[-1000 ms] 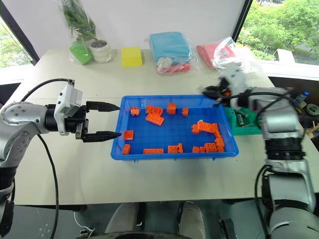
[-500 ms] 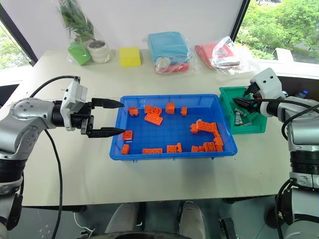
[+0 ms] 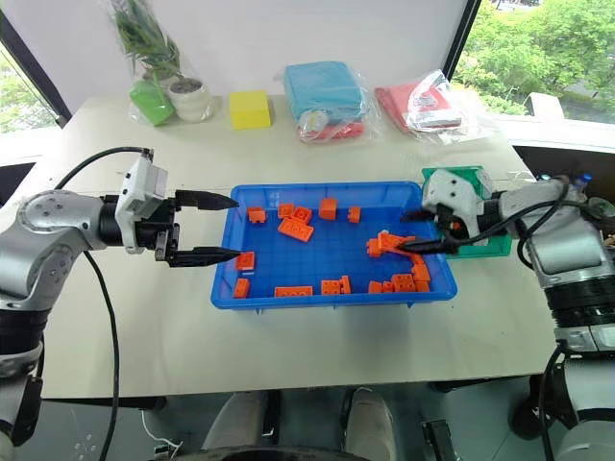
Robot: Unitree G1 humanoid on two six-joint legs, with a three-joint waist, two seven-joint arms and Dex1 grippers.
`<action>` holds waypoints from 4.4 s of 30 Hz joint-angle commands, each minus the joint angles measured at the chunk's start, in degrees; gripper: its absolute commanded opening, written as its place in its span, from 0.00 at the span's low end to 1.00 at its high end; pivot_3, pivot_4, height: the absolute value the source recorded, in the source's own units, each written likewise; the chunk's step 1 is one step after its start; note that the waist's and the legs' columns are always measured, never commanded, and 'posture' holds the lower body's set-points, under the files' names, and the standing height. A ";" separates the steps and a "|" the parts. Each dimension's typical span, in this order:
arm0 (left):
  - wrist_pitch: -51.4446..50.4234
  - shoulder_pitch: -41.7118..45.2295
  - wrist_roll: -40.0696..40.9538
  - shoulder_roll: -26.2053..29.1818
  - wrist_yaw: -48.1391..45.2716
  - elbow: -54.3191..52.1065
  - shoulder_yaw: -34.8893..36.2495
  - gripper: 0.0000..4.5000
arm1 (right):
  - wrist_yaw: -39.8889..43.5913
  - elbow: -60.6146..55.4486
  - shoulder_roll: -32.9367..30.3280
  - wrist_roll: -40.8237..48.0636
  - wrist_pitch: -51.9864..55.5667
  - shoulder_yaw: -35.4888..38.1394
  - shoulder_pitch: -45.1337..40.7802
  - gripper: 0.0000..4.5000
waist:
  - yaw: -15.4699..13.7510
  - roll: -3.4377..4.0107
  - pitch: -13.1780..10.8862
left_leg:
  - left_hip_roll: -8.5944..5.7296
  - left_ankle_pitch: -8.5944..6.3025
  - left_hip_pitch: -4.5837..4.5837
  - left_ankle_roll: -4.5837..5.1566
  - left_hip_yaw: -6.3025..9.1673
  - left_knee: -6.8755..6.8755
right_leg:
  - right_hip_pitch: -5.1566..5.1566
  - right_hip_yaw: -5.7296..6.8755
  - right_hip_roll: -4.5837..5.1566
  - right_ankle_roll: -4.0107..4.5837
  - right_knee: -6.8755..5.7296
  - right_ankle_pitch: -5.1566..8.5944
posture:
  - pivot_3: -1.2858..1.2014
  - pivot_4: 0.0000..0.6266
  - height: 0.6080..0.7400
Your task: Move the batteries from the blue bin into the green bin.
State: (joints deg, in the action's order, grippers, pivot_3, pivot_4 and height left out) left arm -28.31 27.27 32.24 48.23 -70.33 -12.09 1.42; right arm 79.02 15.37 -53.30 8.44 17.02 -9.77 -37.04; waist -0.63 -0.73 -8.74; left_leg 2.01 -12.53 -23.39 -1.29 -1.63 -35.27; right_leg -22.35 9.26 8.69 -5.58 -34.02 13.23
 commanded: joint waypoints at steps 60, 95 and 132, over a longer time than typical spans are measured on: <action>-2.02 -0.37 2.50 2.77 2.45 -4.27 4.12 1.00 | -24.37 -3.54 29.09 -7.80 7.80 -10.03 -1.73 0.51 | 0.05 -0.17 0.11 | 0.00 0.02 0.03 -0.01 0.05 -0.03 | 0.04 0.00 -0.04 0.02 -0.14 -0.02 | 0.52 0.24 0.72; -0.57 0.99 1.94 2.67 2.71 -2.85 3.73 1.00 | -28.85 6.94 34.22 -10.54 2.86 -9.85 -3.56 0.51 | 0.10 -0.18 0.11 | 0.00 0.02 0.06 -0.01 0.07 -0.02 | 0.05 -0.01 -0.05 0.02 -0.15 -0.01 | 0.52 0.24 0.72; 1.93 2.98 0.48 -0.76 -0.25 0.17 0.01 1.00 | -32.89 3.10 1.62 -2.60 13.28 17.70 2.40 0.63 | 0.18 -0.08 0.06 | 0.00 0.01 0.02 0.00 -0.01 0.03 | 0.00 -0.01 -0.01 0.00 -0.05 0.00 | 0.52 0.24 0.72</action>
State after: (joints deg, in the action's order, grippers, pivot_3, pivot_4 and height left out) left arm -27.08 29.35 32.95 47.12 -70.23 -11.60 0.78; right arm 45.60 19.27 -50.12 5.32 32.53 6.26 -33.16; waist -0.45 -0.81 -8.69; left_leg 2.00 -12.51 -23.38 -1.30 -1.64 -35.24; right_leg -22.34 9.26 8.69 -5.58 -34.07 13.23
